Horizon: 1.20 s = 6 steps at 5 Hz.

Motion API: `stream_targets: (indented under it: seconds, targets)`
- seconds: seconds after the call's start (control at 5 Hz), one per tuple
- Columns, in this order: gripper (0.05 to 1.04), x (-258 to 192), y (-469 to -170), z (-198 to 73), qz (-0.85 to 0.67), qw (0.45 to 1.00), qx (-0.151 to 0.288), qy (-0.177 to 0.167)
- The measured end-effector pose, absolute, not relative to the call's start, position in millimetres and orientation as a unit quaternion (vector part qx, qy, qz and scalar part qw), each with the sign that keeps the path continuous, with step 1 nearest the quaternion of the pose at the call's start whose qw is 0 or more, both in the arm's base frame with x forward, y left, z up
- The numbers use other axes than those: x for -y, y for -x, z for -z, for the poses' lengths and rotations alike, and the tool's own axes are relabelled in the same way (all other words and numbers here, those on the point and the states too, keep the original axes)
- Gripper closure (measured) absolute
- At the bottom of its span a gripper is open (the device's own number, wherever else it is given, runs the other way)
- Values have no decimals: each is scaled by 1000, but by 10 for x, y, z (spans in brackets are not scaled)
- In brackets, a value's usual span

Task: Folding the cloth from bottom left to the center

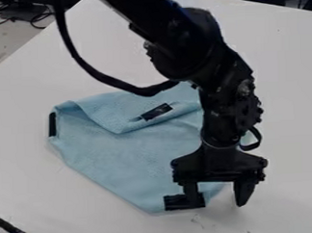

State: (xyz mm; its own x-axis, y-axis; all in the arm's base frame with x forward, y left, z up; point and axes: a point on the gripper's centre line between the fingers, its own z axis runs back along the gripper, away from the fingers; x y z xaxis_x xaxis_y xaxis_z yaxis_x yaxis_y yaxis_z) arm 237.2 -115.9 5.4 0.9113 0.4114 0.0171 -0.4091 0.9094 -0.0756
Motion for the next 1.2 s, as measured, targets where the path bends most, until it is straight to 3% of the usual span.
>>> stream_targets:
  seconds: [0.2,0.4,0.6,0.8,1.0,1.2]
  targets:
    - [118,1154,-2356,-29,-215,975,18,42]
    - [384,1119,-2337,-11,-229,972,26,47]
    - [664,1066,-2345,12,-243,969,31,28]
    - [841,1069,-2421,65,-255,964,67,-36]
    - [943,1050,-2516,78,-270,958,60,-73]
    - [1004,1046,-2478,84,-284,954,57,-80]
